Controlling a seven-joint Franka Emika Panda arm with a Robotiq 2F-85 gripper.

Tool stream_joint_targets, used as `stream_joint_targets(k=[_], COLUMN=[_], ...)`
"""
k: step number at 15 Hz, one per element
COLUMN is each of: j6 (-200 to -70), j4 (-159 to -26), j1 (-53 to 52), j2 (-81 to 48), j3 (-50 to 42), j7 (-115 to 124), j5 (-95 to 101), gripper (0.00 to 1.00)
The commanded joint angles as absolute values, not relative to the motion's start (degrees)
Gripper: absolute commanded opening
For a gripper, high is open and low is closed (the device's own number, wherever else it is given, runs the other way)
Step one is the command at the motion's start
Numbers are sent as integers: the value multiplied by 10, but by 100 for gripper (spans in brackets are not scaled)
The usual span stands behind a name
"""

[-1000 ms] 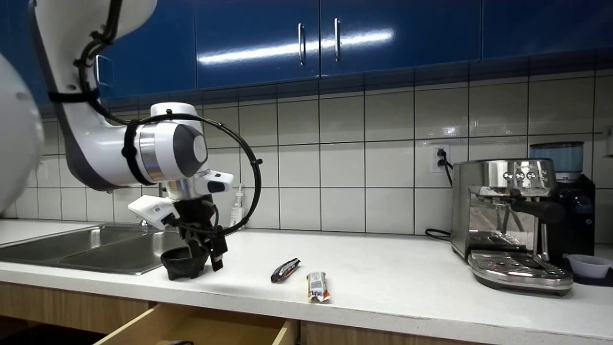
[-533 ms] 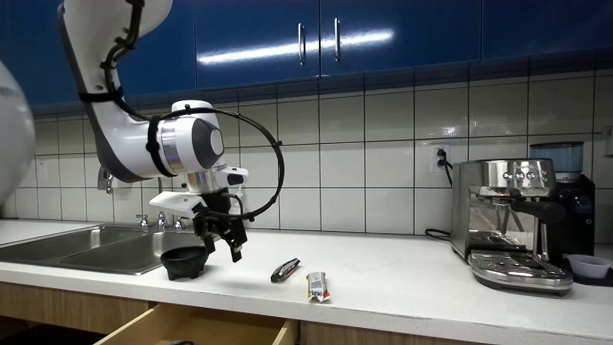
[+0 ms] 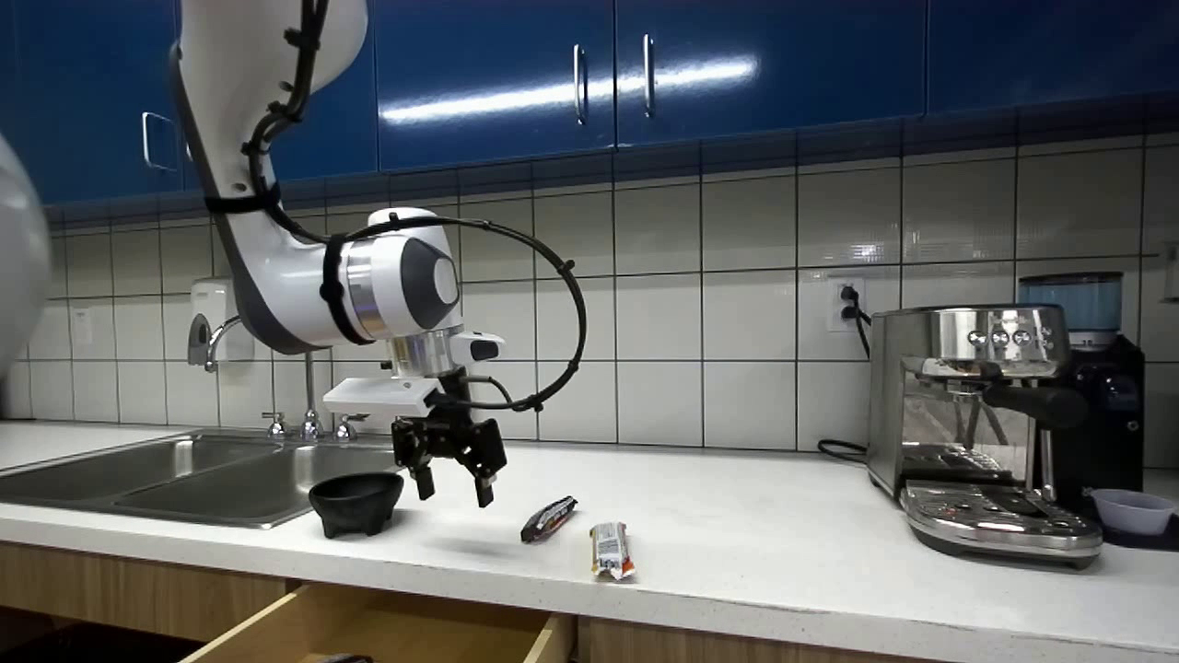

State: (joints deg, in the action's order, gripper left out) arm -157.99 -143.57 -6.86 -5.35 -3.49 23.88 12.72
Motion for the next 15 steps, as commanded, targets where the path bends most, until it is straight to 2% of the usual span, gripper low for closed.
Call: stream_joint_targets(k=[1,15], j6=[-1544,-1554], j4=[-1403,-1332], j1=[-51,5], j2=[-73,-145], j3=[-26,-33], j7=[182,52], j5=[119,57], gripper=[100,100])
